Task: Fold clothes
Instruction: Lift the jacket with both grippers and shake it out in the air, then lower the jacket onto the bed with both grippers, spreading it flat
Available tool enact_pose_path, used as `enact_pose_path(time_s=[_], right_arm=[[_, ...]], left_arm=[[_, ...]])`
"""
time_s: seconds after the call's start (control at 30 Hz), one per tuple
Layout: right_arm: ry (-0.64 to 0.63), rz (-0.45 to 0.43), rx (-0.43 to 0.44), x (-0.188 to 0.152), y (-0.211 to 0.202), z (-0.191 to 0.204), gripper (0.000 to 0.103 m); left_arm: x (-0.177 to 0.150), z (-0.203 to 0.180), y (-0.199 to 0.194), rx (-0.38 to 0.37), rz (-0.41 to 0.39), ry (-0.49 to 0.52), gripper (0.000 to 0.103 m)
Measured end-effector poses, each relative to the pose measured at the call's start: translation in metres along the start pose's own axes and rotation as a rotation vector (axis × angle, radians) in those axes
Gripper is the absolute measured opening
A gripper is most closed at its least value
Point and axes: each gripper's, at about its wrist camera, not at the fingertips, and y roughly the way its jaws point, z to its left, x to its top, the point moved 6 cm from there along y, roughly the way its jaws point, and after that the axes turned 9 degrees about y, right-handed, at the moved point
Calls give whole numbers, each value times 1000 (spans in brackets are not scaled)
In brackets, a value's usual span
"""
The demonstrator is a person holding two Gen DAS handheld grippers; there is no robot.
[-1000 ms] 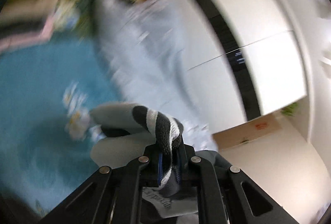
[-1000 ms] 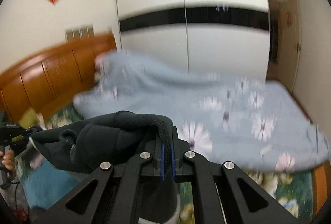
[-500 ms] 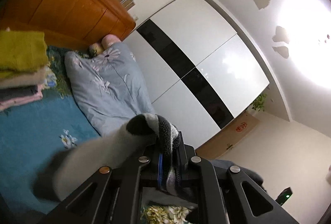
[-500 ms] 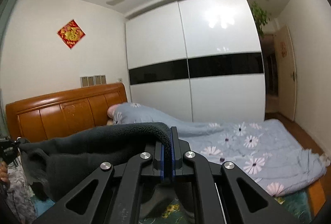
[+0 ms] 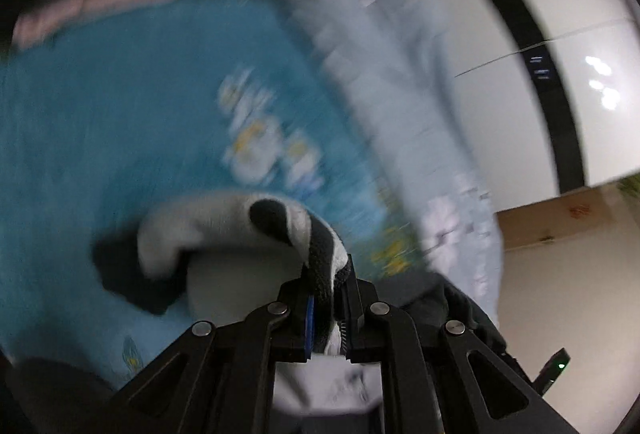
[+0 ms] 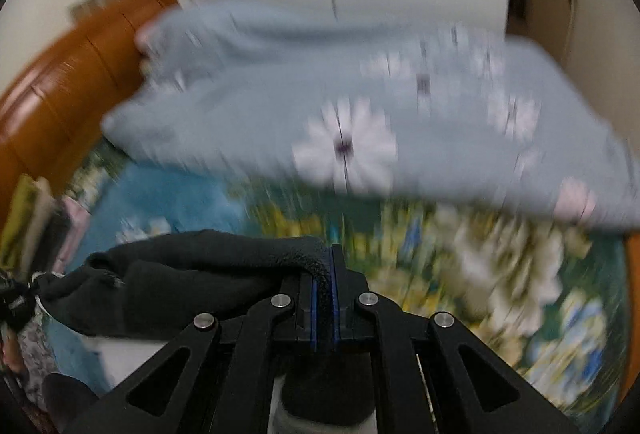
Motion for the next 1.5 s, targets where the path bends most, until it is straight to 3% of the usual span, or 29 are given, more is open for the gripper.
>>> enact_pose_path(time_s=[0.1, 0.33, 0.5, 0.63, 0.7, 0.8, 0.9, 1.03, 1.17, 1.3, 1.37, 1.43, 1.5], right_arm=[[39, 46, -23, -4, 38, -13, 5], [123, 20, -21, 38, 74, -22, 5], [188, 134, -27, 29, 128, -28, 5], [132, 169, -44, 21, 140, -24, 6], [83, 179, -56, 20, 139, -23, 11], [11, 162, -104, 25, 127, -20, 41], [-83, 116, -115, 32, 114, 2, 45], [-196, 85, -56, 39, 115, 52, 49], [-327, 107, -14, 40, 132, 95, 58], [-348, 250, 13, 27, 183, 103, 58], [-305, 287, -20, 26, 205, 94, 58], [-244, 331, 6, 22, 215, 89, 58], [-189, 366, 30, 17, 221, 84, 40]], left_arm=[[-7, 15, 20, 23, 24, -35, 11], [47, -18, 38, 16, -38, 17, 11], [53, -10, 93, 113, 73, 7, 11], [45, 0, 114, 134, 120, -3, 17], [43, 4, 115, 126, 140, -22, 30], [41, 13, 109, 122, 139, -58, 44], [37, 17, 98, 101, 112, -93, 54], [30, 15, 91, 74, 95, -121, 55], [16, 3, 80, 44, 101, -63, 55], [2, -4, 76, 38, 120, -2, 55], [-5, -5, 76, 22, 135, 4, 55], [-11, -4, 75, 18, 143, 11, 55], [-15, -3, 75, 16, 150, 15, 55]])
